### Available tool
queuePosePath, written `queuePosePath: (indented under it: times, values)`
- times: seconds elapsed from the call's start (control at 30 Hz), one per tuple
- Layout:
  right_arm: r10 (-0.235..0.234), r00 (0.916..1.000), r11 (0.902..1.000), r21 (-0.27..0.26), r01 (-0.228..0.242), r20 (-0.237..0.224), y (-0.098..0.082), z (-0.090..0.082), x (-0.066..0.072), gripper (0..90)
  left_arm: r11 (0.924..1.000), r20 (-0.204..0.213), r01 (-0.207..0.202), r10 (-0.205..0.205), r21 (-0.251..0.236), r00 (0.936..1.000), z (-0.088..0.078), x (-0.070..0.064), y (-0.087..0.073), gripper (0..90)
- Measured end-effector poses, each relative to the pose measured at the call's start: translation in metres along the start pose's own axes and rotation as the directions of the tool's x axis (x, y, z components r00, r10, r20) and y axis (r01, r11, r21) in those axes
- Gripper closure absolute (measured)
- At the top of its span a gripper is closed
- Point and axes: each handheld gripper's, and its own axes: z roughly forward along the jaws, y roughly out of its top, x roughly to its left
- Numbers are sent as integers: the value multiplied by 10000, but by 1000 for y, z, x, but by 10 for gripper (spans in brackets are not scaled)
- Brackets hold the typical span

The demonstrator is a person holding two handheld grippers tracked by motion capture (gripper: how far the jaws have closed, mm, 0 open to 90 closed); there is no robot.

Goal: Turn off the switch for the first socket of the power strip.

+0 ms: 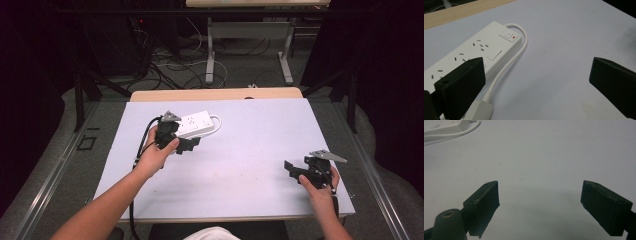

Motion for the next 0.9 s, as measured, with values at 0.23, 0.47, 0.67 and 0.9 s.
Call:
queuePosePath:
  times: [0.23,0.47,0.67,0.9]
  values:
    - [-165,9999,9999,8,165,53,-1,-1,0,141,9993,-29,157,-158,-341,9999,-21,-3,-8,17]
    - [-194,9998,9998,-10,194,25,-1,-1,0,140,9980,11,470,-470,-429,9989,-42,3,-20,46]
    - [-313,9995,9995,64,313,-73,-1,0,1,119,9937,-258,940,-957,-610,9951,-56,14,-37,46]
    - [-518,9984,9986,84,520,-211,-2,0,2,91,9713,-534,1916,-2007,-1408,9782,-73,34,-63,43]
